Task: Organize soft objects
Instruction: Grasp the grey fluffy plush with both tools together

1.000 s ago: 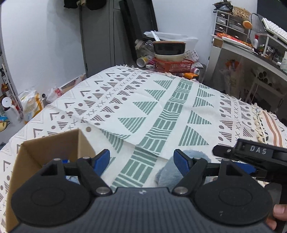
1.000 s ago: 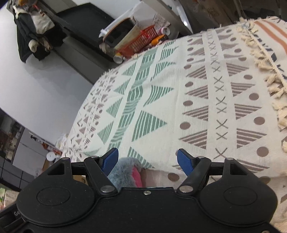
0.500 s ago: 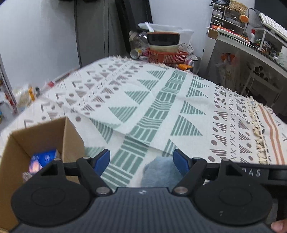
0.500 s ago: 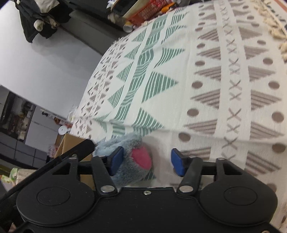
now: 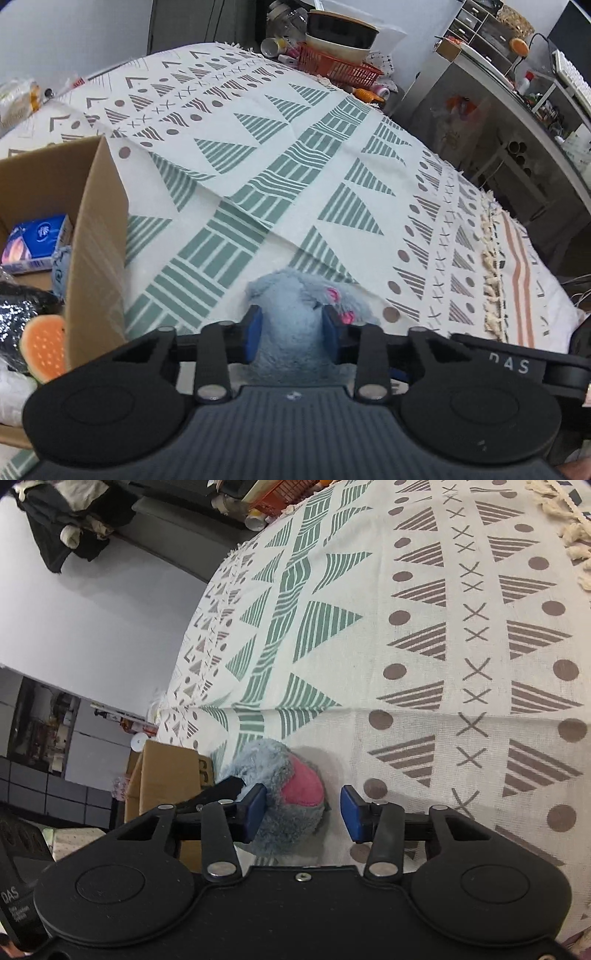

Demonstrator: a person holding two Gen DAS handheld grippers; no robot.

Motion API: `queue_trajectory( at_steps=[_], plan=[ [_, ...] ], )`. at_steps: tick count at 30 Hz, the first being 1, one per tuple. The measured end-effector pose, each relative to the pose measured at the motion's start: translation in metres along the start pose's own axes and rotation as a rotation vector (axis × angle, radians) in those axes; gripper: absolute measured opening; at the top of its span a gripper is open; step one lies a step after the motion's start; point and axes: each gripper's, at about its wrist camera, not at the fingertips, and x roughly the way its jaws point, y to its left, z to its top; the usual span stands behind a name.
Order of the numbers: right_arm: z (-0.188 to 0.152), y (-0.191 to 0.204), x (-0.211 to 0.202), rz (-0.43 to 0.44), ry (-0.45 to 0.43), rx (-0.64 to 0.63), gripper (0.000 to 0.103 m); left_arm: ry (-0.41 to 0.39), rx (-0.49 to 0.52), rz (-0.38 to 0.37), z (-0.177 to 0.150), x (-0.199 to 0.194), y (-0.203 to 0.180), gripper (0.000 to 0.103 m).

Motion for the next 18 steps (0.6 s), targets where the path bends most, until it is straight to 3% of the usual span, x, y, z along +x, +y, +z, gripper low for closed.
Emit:
queue_trajectory(
  at_steps=[4,7,18],
  plan=[
    [0.003,0.001,-0.004,0.043,-0.032,0.020,0.043,0.014,-0.014,-0.002,-0.001,0.002,0.002,0.032],
    [0.004,-0.002,0.000,0.052,-0.036,0.034,0.043,0.076,-0.046,-0.005,-0.004,0.010,0.006,0.032],
    [-0.008,0.003,0.018,0.013,0.028,-0.015,0.030,0.062,-0.100,-0.020,-0.004,0.008,0.014,0.023]
  ],
)
